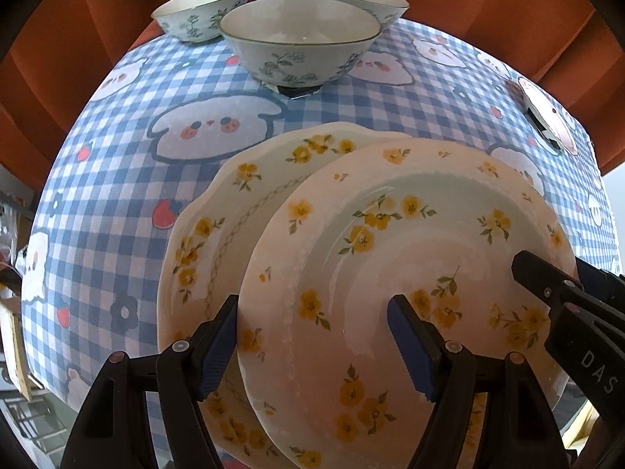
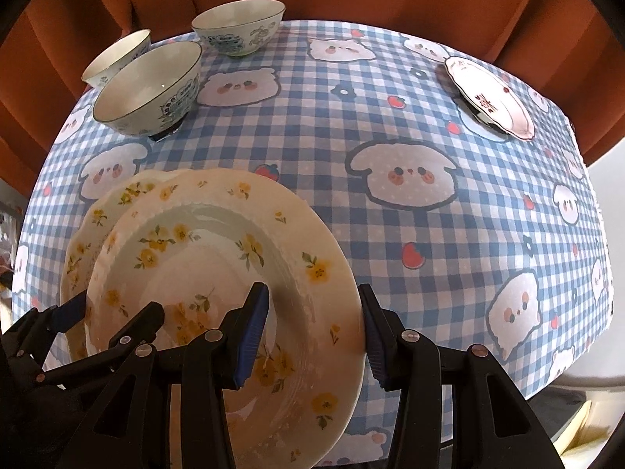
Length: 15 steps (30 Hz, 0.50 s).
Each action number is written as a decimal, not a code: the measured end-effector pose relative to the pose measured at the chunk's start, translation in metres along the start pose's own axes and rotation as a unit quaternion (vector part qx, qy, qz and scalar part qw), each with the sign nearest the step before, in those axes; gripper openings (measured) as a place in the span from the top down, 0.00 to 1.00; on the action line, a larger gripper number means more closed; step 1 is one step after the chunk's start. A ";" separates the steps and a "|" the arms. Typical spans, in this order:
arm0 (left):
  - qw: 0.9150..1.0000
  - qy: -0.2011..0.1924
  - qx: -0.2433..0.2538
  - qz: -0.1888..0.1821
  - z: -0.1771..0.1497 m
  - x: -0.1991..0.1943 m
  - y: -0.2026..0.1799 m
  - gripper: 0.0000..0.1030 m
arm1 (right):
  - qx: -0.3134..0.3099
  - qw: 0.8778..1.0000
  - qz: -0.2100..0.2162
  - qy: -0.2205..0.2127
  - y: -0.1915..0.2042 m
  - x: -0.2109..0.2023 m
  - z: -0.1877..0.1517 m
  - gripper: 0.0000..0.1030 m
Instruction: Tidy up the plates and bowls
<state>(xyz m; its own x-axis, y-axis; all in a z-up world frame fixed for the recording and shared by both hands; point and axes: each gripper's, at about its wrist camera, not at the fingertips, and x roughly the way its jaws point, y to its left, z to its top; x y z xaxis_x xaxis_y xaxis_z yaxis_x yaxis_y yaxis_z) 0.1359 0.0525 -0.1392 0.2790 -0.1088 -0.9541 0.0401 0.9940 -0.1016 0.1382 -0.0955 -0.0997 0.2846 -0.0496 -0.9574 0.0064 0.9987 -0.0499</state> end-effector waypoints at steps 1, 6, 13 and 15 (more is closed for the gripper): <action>1.000 -0.003 0.001 0.005 0.000 0.000 0.000 0.26 | -0.004 1.000 -0.001 0.000 0.001 0.001 0.001 0.52; 1.000 -0.014 0.001 0.023 0.000 -0.001 -0.001 0.25 | -0.014 1.000 0.002 0.007 0.005 0.007 0.002 0.52; 0.999 -0.019 -0.002 0.043 0.000 -0.001 -0.003 0.23 | -0.019 1.000 0.009 0.008 0.006 0.010 0.002 0.52; 0.999 -0.024 0.004 0.049 0.000 -0.001 -0.005 0.23 | -0.020 1.000 0.011 0.005 0.005 0.009 0.000 0.52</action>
<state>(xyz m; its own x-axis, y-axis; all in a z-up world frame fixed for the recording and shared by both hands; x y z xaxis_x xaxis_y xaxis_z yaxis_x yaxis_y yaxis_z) 0.1351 0.0473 -0.1382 0.3270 -0.0121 -0.9450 0.0174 0.9998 -0.0067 0.1403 -0.0905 -0.1084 0.2752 -0.0287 -0.9610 -0.0374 0.9985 -0.0405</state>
